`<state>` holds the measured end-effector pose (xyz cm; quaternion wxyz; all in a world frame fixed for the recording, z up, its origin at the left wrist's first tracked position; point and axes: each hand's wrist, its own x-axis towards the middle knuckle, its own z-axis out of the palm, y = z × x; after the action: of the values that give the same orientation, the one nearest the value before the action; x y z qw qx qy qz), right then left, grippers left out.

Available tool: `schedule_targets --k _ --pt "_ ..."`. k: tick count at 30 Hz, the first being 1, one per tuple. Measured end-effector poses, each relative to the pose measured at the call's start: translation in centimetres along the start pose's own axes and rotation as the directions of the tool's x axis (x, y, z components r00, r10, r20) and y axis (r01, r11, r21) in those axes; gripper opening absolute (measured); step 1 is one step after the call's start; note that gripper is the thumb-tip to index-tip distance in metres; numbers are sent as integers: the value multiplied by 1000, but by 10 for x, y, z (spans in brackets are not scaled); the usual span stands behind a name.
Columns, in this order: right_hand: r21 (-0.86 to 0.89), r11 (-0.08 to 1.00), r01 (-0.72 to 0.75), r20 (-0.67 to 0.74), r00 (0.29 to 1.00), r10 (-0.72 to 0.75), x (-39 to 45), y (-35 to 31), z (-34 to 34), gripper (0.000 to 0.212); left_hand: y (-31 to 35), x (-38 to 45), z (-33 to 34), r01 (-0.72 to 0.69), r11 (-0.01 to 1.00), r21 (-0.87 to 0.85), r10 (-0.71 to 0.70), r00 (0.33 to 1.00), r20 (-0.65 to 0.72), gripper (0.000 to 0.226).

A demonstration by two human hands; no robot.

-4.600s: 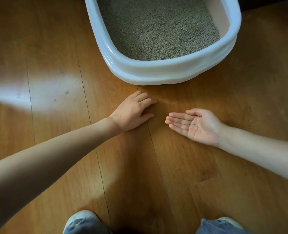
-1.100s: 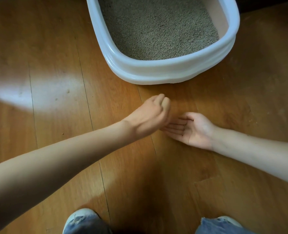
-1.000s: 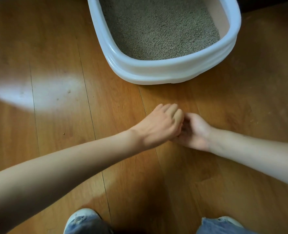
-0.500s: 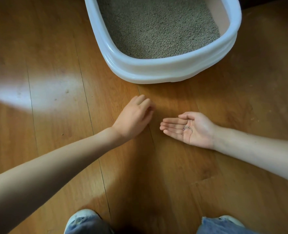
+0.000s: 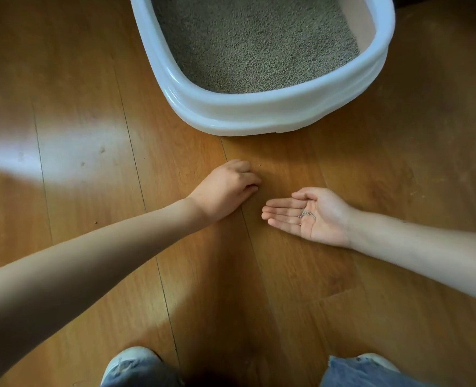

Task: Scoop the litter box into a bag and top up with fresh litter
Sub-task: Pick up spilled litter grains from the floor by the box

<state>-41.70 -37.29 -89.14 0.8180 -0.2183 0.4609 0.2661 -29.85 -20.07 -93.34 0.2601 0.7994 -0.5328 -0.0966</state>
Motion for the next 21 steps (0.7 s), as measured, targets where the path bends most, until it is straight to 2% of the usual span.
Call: schedule_targets --k 5,8,11,17,19,21 --pt "12 1000 1 -7 1000 -1 0 1 0 44 -1 2 6 -107 989 105 105 994 30 20" --pt "11 1000 1 -16 1000 -1 1 1 2 44 -1 4 9 -167 960 227 151 985 88 6" --pt "7 1000 4 -26 1000 -4 1 0 3 45 1 7 11 -225 912 343 182 971 154 6" --pt "-8 1000 13 -48 999 -13 -1 1 5 43 11 7 9 -324 820 472 202 935 291 26" --pt "-15 1000 17 -60 998 -18 -3 2 7 44 10 8 10 -267 849 456 154 951 270 20" --pt "-19 1000 21 -61 998 -22 -5 3 9 45 11 7 9 -88 935 344 32 986 166 10"
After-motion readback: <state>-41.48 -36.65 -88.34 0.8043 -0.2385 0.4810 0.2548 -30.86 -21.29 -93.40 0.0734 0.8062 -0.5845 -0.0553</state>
